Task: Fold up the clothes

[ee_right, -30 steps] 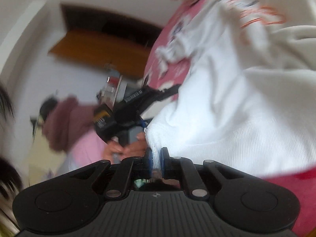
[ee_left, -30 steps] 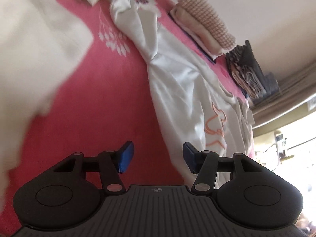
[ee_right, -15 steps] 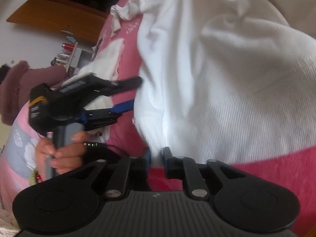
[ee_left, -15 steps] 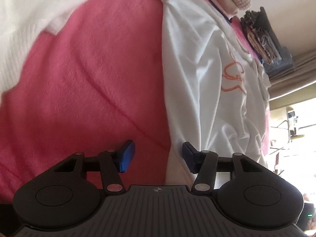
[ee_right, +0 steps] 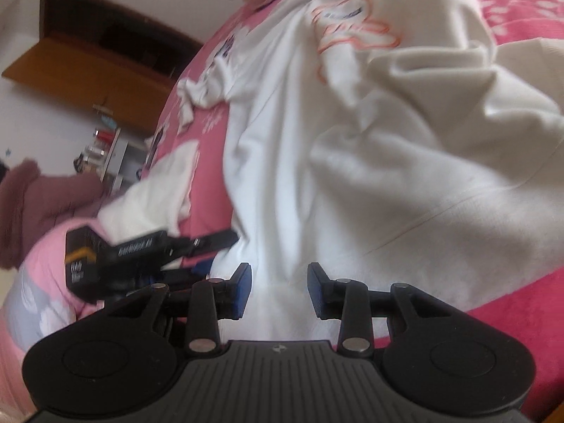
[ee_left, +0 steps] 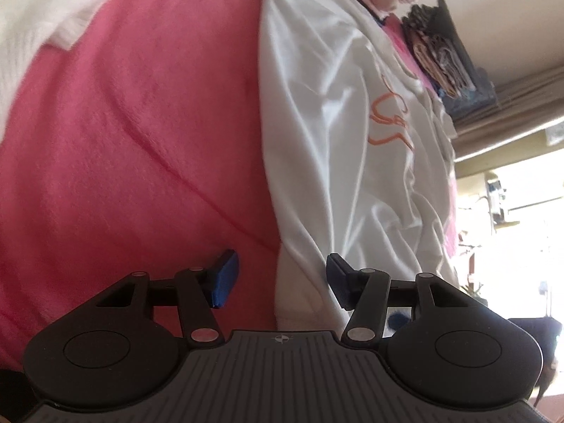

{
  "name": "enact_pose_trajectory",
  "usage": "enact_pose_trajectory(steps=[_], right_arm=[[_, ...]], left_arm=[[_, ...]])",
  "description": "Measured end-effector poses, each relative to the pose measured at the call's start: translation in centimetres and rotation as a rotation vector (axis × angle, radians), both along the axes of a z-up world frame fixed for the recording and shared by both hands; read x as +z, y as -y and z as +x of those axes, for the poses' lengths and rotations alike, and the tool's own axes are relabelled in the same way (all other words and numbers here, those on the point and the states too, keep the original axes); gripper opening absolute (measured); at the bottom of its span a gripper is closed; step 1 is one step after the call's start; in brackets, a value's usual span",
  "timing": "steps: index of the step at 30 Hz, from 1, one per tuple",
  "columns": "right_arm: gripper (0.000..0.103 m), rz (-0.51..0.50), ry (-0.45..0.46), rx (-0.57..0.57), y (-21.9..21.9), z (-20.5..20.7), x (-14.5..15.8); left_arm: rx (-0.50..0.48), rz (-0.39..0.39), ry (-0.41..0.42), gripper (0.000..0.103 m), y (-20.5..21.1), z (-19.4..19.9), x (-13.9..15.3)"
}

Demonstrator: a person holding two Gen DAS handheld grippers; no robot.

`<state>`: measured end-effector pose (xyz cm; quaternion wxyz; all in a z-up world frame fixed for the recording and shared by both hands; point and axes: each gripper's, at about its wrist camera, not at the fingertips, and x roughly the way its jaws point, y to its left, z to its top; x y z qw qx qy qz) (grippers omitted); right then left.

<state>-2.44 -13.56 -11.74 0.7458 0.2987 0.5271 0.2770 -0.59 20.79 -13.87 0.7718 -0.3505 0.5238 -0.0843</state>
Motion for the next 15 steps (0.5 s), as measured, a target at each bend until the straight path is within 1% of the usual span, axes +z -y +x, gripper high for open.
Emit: enact_pose_trajectory(steps=[3,4,6,8,10,13,14,15], right_arm=[[0.038,-0.007,0.017,-0.012,-0.7,0.7,0.0],[0.038,-0.009,0.021,-0.013,-0.9,0.8,0.0],[0.038,-0.012,0.03,-0.013,-1.0,0.9,0.2],[0.038,-0.032,0.044,-0.015,-1.2,0.9,0.4],[0.038,-0.064,0.059,-0.02,-1.1,0.7,0.6],[0.038,-0.101,0.075,-0.033,-0.7,0.3,0.9],[0.038,-0.108,0.079,-0.039,-0.4,0.1,1.1],[0.038,-0.114,0.084,-0.045,0.0,-0.1,1.2]], left_arm=[[-0.014,0.034,-0.001,0.05,0.4,0.0,0.0],[-0.016,0.048,-0.001,0.041,0.6,0.0,0.0],[-0.015,0.064,-0.004,0.034,0.6,0.0,-0.2],[-0.014,0.062,-0.004,0.012,0.5,-0.1,-0.2],[-0.015,0.068,0.003,0.005,0.5,-0.2,0.0],[-0.019,0.086,0.028,0.002,0.2,-0.7,1.1],[-0.02,0.102,0.04,0.002,0.1,-0.9,1.6],[-0.025,0.133,0.05,0.002,-0.1,-1.2,2.1]])
